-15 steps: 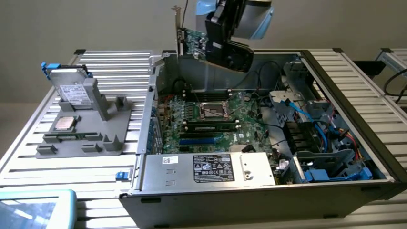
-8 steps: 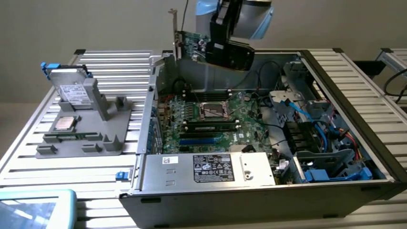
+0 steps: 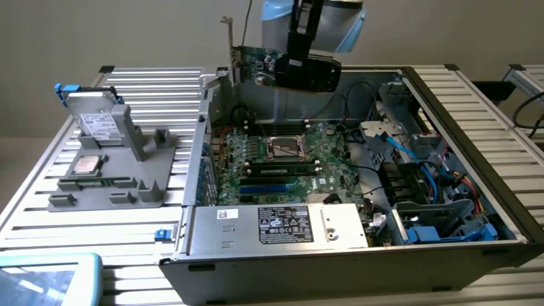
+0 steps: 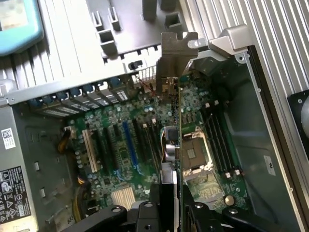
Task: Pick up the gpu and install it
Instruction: 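Insert the gpu into the slot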
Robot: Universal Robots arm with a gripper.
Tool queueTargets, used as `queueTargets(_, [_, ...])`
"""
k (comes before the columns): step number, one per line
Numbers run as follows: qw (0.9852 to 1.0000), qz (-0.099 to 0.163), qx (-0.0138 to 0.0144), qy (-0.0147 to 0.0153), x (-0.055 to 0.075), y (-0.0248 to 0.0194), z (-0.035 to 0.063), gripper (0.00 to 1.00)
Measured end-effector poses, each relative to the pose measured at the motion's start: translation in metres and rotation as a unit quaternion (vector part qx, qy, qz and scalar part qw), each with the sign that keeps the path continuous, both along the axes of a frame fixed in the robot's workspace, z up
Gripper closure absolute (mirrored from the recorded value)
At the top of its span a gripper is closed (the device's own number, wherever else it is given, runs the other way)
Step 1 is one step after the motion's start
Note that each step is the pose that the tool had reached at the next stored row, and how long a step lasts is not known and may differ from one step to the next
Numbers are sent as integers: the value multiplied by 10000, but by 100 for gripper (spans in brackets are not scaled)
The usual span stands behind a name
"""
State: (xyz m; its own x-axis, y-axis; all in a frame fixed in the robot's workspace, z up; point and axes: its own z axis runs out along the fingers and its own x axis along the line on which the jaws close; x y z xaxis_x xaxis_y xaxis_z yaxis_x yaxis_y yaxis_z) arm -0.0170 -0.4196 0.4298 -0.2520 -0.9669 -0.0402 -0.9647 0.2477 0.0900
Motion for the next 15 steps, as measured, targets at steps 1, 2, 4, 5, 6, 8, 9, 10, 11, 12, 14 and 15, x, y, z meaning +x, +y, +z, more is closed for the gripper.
queueTargets(1, [10000, 87, 0, -6, 0, 0, 0, 73])
queueTargets(2, [9998, 177, 0, -12, 0, 0, 0, 73])
queueTargets(4, [9993, 365, 0, -24, 0, 0, 0, 73])
queueTargets(5, [9990, 455, 0, -29, 0, 0, 0, 73])
queueTargets(6, [9985, 544, 0, -35, 0, 0, 0, 73])
queueTargets(8, [9973, 726, 0, -47, 0, 0, 0, 73])
queueTargets(9, [9966, 816, 0, -54, 0, 0, 0, 73])
queueTargets(10, [9959, 906, 0, -61, 0, 0, 0, 73])
queueTargets(11, [9950, 998, -1, -70, 0, 0, 0, 73])
queueTargets(12, [9941, 1085, -1, -83, 0, 0, 0, 73])
queueTargets(14, [9935, 1135, -2, -87, 1, 0, 0, 73])
queueTargets(15, [9935, 1138, -1, -83, 2, 0, 0, 73])
